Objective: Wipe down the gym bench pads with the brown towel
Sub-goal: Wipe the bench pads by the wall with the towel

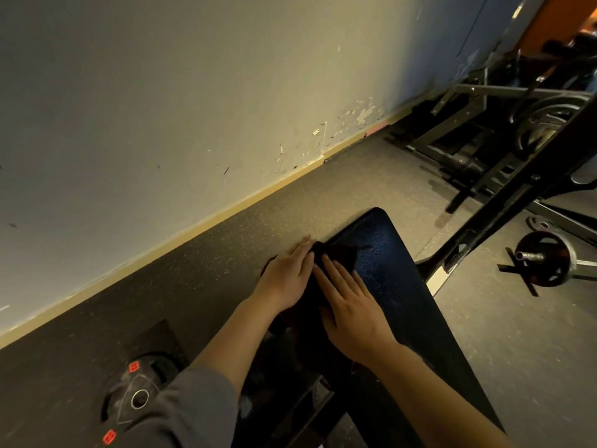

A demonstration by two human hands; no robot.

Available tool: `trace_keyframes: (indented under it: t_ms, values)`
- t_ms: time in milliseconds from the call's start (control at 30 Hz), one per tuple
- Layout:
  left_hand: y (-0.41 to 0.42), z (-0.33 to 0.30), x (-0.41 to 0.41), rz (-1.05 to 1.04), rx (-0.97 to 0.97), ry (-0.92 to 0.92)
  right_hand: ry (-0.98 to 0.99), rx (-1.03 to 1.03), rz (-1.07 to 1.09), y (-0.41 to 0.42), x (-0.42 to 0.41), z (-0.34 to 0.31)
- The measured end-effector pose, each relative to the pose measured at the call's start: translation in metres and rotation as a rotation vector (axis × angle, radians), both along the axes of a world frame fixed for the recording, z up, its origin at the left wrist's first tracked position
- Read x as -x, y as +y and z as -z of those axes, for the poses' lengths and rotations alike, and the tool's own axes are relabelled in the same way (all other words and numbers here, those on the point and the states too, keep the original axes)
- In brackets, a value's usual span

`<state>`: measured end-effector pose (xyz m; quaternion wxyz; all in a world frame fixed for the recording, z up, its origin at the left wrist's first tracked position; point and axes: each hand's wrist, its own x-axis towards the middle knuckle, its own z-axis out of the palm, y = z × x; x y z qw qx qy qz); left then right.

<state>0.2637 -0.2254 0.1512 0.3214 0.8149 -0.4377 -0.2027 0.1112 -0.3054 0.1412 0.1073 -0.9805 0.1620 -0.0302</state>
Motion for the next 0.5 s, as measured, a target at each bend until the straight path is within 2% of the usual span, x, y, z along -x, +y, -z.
trace_keyframes:
  t_ms: [133, 300, 500]
  values:
    - [0.0, 0.005, 0.009, -0.033, 0.027, -0.129, -0.006, -0.05, 0.024, 0.002, 0.007, 0.002]
    - [0.023, 0.039, 0.022, -0.033, 0.199, -0.462, -0.039, -0.035, 0.123, 0.023, 0.032, 0.031]
    - [0.051, 0.063, 0.03, 0.181, 0.295, -0.772, -0.022, 0.023, 0.156, 0.04, 0.057, 0.05]
